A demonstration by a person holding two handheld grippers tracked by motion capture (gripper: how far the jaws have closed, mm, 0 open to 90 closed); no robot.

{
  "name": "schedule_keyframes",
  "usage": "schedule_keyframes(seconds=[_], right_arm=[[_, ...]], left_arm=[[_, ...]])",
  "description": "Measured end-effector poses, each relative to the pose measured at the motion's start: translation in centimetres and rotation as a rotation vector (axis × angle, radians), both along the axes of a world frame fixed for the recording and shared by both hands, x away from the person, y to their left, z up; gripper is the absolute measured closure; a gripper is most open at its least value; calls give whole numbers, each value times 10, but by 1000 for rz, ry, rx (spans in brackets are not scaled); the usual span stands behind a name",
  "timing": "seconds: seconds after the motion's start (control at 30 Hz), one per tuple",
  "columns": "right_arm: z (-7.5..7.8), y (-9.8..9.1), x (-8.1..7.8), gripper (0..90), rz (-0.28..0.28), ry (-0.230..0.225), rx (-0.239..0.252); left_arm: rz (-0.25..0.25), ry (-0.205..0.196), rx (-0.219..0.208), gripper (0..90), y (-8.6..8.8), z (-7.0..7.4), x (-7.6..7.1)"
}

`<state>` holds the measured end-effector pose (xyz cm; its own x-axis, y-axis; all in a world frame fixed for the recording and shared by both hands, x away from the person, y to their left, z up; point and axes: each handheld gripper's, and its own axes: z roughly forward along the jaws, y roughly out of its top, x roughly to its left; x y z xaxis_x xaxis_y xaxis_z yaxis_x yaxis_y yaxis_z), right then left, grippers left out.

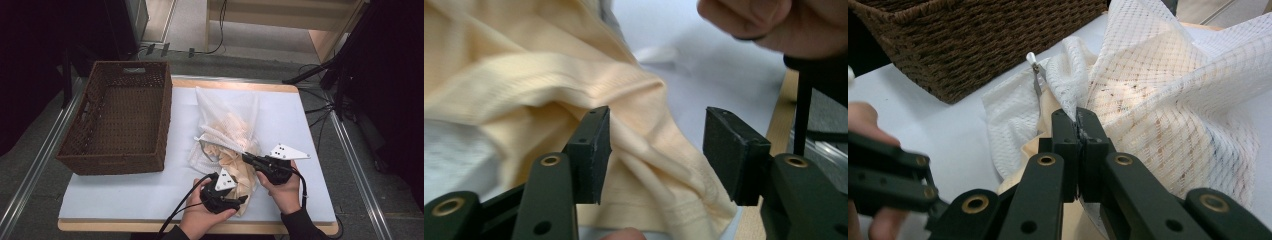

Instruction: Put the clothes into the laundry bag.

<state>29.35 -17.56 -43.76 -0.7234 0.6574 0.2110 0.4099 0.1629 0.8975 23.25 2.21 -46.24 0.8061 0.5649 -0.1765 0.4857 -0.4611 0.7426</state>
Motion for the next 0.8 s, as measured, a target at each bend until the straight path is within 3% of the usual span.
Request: schedule_keyframes(seconds=[0.1,0.2,0.3,0.4,0.5,0.67,0.73,0.8], right_arm=[[0,0,0,893,0,1,0],[-1,0,0,893,0,0,-2],[-1,1,0,893,2,-2,-3],[-1,1,0,893,3,-2,-4],[0,1,0,893,0,-4,1],[2,1,-1,893,-2,-19,5],[2,0,-2,893,-3,-19,8],[2,0,-1,893,-4,-19,9]], left_arm=[[7,-6,65,432,-7,-8,0],[11,-32,104,565,-8,-12,0],[4,-34,94,785,-5,-10,2],[13,-61,51,855,2,1,5],[61,-105,5,861,11,16,13],[216,-140,-105,861,38,41,44],[271,-177,-82,860,47,43,58],[308,-174,-47,857,52,36,69]])
